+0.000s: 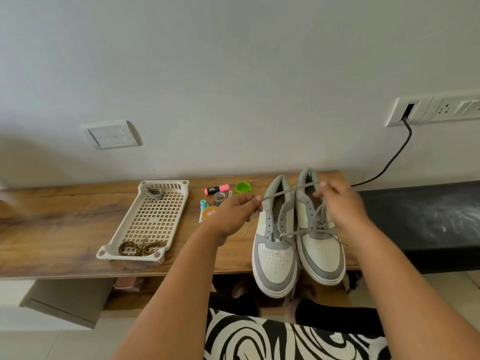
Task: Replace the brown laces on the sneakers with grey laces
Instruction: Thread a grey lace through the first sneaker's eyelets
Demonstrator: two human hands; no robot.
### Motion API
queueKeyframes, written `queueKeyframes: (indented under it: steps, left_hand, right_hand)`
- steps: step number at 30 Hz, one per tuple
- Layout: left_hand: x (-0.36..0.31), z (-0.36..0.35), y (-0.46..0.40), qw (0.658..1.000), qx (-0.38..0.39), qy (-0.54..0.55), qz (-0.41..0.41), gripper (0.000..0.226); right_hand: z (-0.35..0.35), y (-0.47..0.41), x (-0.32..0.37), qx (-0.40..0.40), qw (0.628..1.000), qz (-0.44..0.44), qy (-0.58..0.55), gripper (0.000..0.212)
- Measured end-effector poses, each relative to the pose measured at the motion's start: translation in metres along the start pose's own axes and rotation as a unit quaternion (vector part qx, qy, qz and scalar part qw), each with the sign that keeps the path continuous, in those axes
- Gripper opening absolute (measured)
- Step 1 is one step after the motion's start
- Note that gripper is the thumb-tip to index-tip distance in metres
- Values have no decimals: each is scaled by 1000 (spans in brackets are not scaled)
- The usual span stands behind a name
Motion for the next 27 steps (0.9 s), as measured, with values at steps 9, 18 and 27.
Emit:
queueKeyframes:
  steps: [9, 18, 27]
  left_hand:
    - [-3, -24, -7, 991, 43, -129, -12, 28]
    - [1, -29, -8, 989, 35, -141, -17, 27]
    - [9, -34, -12, 985, 70, -158, 12, 19]
  right_hand:
    - [-16, 14, 1, 143, 970, 118, 158, 42]
    - [-14, 9, 2, 94, 984, 89, 119, 34]
    - [-34, 21, -2, 229, 970, 72, 44, 13]
Point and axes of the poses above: each hand's wrist, its own y-axis away from the middle knuckle, its own z-axis out of the back of the hand, x = y × z, the point moved 2 cm from there along -y, towards the middle knuckle, and after that the axes turned 9 degrees about -z, right-handed, at the moved point
